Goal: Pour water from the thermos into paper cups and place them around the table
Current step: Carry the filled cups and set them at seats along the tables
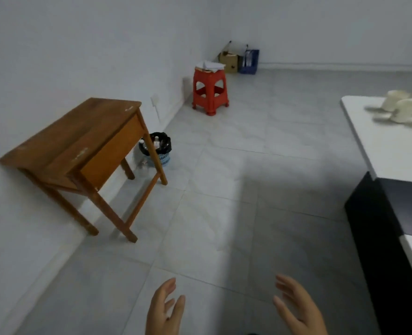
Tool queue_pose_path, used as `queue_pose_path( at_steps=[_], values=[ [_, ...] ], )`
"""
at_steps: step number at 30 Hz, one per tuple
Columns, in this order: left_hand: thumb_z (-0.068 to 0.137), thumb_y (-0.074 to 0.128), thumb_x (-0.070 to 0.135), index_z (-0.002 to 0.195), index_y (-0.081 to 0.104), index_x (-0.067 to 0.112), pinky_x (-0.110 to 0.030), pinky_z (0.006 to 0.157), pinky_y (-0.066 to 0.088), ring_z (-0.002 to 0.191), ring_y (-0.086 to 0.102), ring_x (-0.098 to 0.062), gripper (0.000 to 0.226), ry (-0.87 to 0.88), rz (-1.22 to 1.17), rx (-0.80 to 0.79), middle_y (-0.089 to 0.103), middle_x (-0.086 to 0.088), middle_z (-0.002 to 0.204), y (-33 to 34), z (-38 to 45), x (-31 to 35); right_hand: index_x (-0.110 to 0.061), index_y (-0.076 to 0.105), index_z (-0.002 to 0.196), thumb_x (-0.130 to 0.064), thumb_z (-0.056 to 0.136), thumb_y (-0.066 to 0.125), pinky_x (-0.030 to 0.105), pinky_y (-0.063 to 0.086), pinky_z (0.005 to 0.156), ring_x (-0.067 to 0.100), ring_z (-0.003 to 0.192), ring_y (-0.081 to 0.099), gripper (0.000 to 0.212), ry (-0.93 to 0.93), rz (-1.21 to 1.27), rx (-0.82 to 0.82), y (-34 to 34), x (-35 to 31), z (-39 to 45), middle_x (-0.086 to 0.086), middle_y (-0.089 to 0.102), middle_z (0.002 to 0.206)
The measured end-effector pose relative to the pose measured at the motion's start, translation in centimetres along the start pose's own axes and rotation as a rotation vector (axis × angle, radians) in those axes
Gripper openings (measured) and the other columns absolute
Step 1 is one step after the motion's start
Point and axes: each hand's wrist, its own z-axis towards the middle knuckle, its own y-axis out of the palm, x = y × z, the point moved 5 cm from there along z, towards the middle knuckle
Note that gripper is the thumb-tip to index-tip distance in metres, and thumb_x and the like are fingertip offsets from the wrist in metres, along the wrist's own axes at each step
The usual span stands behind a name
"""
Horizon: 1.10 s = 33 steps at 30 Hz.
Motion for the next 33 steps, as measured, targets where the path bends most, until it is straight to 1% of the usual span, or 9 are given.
queue_pose_path(
  at_steps=[5,7,9,14,17,23,26,29,33],
  values=[
    [0.072,0.06,-0.019,0.075,0.066,0.047,0.003,0.065,0.042,0.077,0.054,0.026,0.067,0.024,0.042,-0.231,0.063,-0.007,0.095,9.3,10.3,2.4,-0.065,0.056,0.08,0.012,0.064,0.071,-0.003,0.04,0.071,-0.008,0.086,0.06,0.08,0.144,-0.031,0.251,-2.7,3.7,6.0,-0.032,0.058,0.093],
    [0.071,0.065,-0.009,0.08,0.064,0.044,0.002,0.065,0.043,0.077,0.054,0.026,0.054,0.034,0.066,-0.326,0.063,-0.012,0.099,13.8,13.9,3.2,-0.064,0.055,0.084,-0.003,0.063,0.077,-0.004,0.04,0.072,-0.011,0.086,0.059,0.068,0.186,-0.065,0.309,-4.2,5.0,9.2,-0.035,0.058,0.093],
    [0.068,0.065,0.004,0.081,0.063,0.043,0.001,0.065,0.044,0.078,0.054,0.026,0.041,0.05,0.081,-0.395,0.062,-0.011,0.099,18.8,17.5,5.1,-0.066,0.053,0.084,-0.047,0.054,0.078,-0.004,0.04,0.072,-0.012,0.085,0.059,0.044,0.225,-0.025,0.368,-6.0,4.9,13.6,-0.035,0.057,0.095],
    [0.06,0.059,0.014,0.087,0.054,0.032,0.002,0.066,0.044,0.08,0.055,0.025,0.033,0.069,0.028,-0.493,0.067,0.017,0.091,31.6,24.9,10.8,-0.066,0.054,0.086,-0.086,0.035,0.057,-0.002,0.041,0.073,-0.013,0.085,0.059,0.055,0.168,0.031,0.479,-12.7,4.4,26.7,-0.034,0.058,0.096],
    [0.061,0.058,0.013,0.09,0.055,0.026,0.001,0.066,0.045,0.081,0.056,0.024,0.032,0.106,-0.012,-0.566,0.067,0.02,0.088,38.4,28.0,13.1,-0.065,0.055,0.087,-0.055,0.051,0.073,0.0,0.042,0.075,-0.012,0.087,0.059,0.041,0.14,0.027,0.512,-16.0,3.7,33.4,-0.033,0.058,0.099],
    [0.054,0.055,0.011,0.087,0.063,0.036,-0.011,0.073,0.047,0.083,0.059,0.02,0.042,0.018,-0.01,-0.675,0.07,0.02,0.079,49.5,33.9,15.6,-0.056,0.061,0.083,0.003,0.069,0.071,0.001,0.044,0.075,-0.003,0.088,0.062,0.062,0.174,0.045,0.644,-20.9,6.5,41.4,-0.024,0.065,0.092],
    [0.069,0.062,-0.002,0.098,0.057,0.006,-0.018,0.08,0.045,0.091,0.061,0.004,0.03,0.012,0.027,-0.726,0.057,-0.013,0.099,55.9,37.7,17.1,-0.054,0.062,0.082,0.01,0.067,0.069,0.0,0.044,0.072,-0.003,0.084,0.063,0.066,0.227,0.041,0.776,-23.6,8.6,45.0,-0.021,0.066,0.089],
    [0.073,0.06,-0.017,0.092,0.056,0.011,0.003,0.062,0.042,0.069,0.055,0.025,0.034,0.1,0.054,-0.779,0.056,-0.017,0.097,63.1,42.0,19.4,-0.055,0.062,0.083,0.008,0.07,0.067,0.0,0.044,0.074,-0.005,0.086,0.063,0.065,0.278,0.066,0.898,-26.6,10.0,49.4,-0.016,0.068,0.093],
    [0.074,0.062,-0.011,0.077,0.063,0.042,0.002,0.062,0.043,0.071,0.054,0.026,0.052,0.172,0.059,-0.884,0.059,-0.018,0.093,72.8,46.5,24.3,-0.049,0.064,0.082,0.004,0.075,0.064,0.002,0.045,0.075,-0.004,0.086,0.063,0.053,0.322,0.112,1.134,-29.7,9.9,54.9,-0.009,0.071,0.087]
  ],
)
